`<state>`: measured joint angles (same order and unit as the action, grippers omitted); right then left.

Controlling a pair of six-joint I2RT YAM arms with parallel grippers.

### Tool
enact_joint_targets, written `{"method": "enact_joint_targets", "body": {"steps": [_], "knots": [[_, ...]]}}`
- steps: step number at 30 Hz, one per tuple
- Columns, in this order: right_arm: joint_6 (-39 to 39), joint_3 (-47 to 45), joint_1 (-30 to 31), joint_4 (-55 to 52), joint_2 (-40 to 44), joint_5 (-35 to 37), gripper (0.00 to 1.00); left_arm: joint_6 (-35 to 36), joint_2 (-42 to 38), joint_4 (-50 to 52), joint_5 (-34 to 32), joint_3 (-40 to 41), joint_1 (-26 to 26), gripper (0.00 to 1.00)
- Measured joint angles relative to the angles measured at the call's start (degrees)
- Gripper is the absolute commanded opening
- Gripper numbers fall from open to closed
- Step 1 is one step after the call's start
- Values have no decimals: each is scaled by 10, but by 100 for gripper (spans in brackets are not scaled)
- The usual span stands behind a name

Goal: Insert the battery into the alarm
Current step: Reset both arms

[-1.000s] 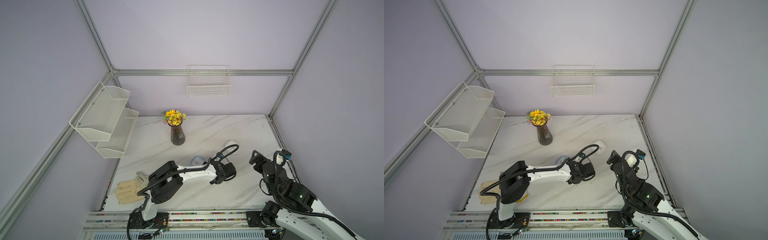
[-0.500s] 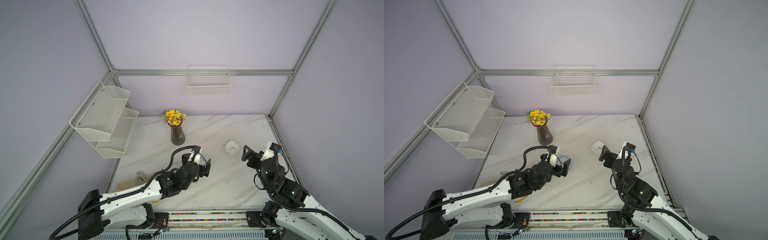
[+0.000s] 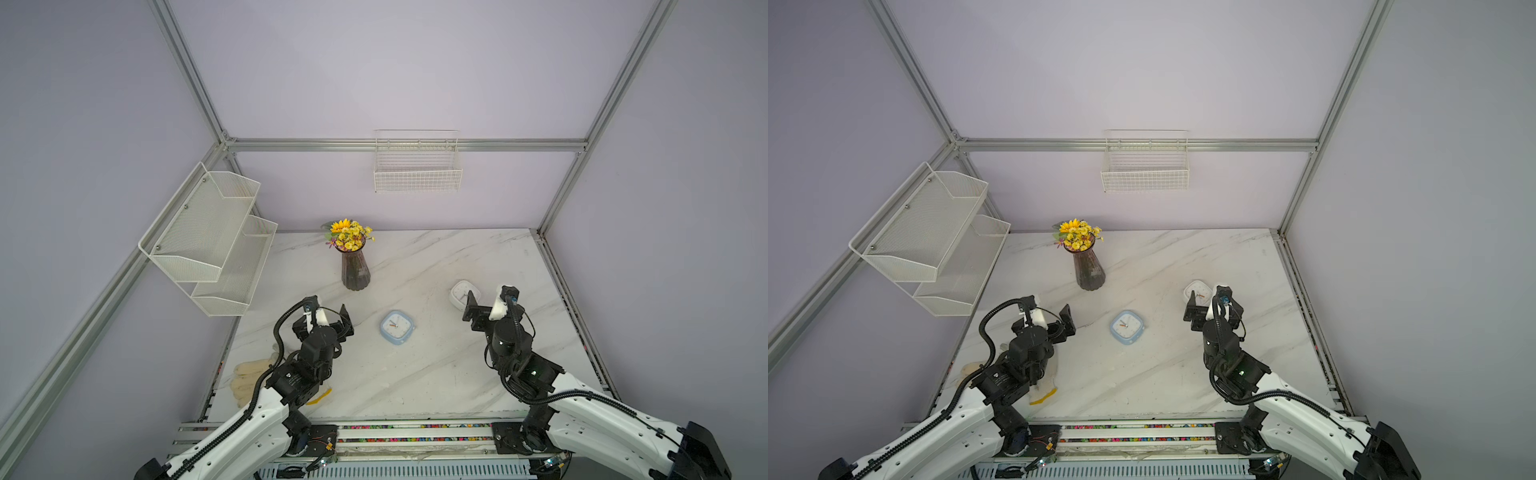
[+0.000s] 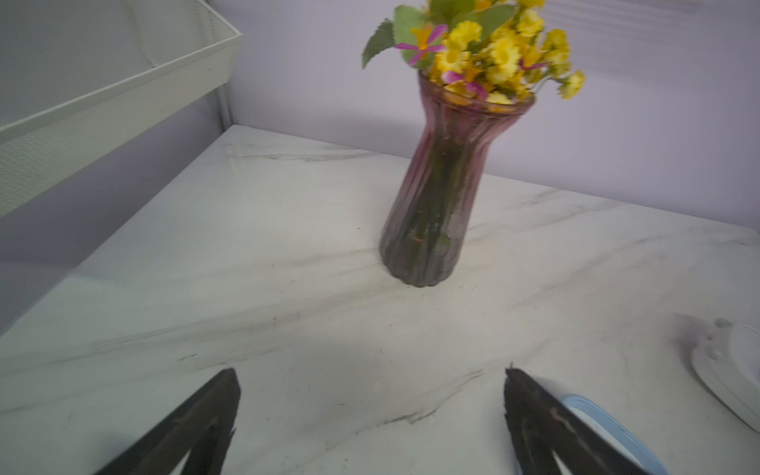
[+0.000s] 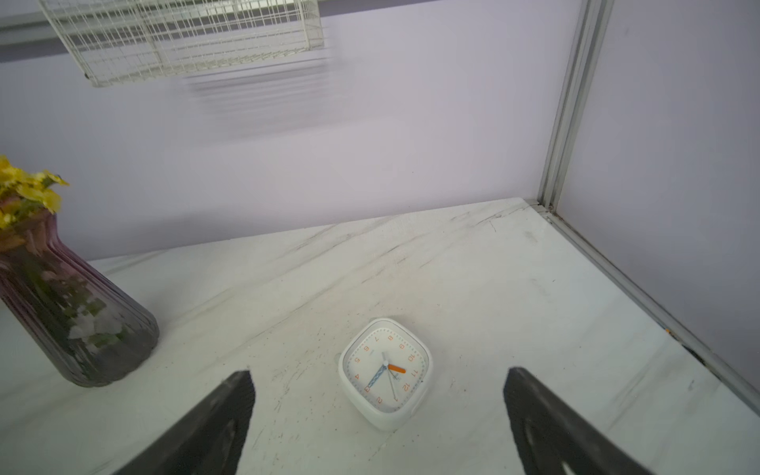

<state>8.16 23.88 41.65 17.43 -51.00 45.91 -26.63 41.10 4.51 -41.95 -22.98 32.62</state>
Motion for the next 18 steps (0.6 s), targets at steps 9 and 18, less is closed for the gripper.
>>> {"method": "enact_joint_targets", "body": {"steps": [9,18], "knots": [[-85,-10,-128,158,-188,-22,97,38,75,-54,-45,23,-157,100],[-50,-36,-246,315,-313,-86,97,128,206,-282,-21,97,-225,100]]}}
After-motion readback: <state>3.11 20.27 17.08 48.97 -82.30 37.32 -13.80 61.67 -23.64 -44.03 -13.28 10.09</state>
